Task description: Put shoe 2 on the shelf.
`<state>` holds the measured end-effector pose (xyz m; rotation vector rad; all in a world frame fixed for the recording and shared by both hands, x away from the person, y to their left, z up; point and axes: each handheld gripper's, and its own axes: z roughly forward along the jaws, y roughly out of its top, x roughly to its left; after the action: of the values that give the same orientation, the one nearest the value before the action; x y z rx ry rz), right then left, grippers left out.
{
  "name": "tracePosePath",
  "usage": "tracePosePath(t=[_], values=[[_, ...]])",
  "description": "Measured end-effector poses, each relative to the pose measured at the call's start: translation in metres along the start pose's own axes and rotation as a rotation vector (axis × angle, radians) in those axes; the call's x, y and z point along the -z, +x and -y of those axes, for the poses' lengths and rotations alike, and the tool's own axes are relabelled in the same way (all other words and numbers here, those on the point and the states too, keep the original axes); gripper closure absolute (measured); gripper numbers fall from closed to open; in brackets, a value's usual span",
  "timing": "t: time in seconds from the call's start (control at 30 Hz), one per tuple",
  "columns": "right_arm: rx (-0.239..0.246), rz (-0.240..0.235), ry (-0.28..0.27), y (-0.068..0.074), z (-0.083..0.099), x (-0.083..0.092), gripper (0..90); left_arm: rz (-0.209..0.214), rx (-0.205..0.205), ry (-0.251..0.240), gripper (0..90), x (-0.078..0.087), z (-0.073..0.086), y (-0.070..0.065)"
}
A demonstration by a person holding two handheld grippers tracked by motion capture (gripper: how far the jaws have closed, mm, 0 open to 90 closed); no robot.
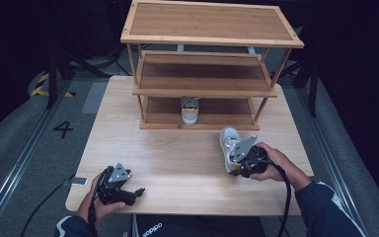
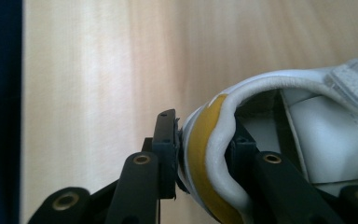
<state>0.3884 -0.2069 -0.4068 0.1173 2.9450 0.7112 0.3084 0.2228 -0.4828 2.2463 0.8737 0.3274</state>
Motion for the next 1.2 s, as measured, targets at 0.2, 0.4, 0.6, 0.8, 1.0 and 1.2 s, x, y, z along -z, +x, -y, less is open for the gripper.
tracePosePath(t=[0.2,0.4,0.6,0.8,1.0,1.2], values=[[0.006,-0.015,-0.026,-0.025,-0.014,-0.006,71.3,0.001,0.001,0.0,15.3,0.0,0.0,0.0],[0.006,-0.018,-0.03,-0.053,-0.03,-0.018,71.2,-0.002,-0.003,-0.001,15.3,0.0,0.0,0.0],[0.005,-0.001,-0.03,-0.084,-0.04,-0.034,71.3,0.001,-0.005,0.001,15.4,0.0,0.0,0.0],[-0.014,-0.015,-0.013,-0.103,-0.043,-0.054,71.1,0.001,-0.003,0.0,15.5,0.0,0.0,0.0],[-0.024,-0.017,-0.011,-0.114,-0.043,-0.064,70.6,0.001,0.003,0.003,15.5,0.001,0.001,0.0],[-0.056,-0.028,-0.042,-0.117,-0.039,-0.061,67.8,0.003,0.003,0.006,15.5,0.002,0.001,0.0]])
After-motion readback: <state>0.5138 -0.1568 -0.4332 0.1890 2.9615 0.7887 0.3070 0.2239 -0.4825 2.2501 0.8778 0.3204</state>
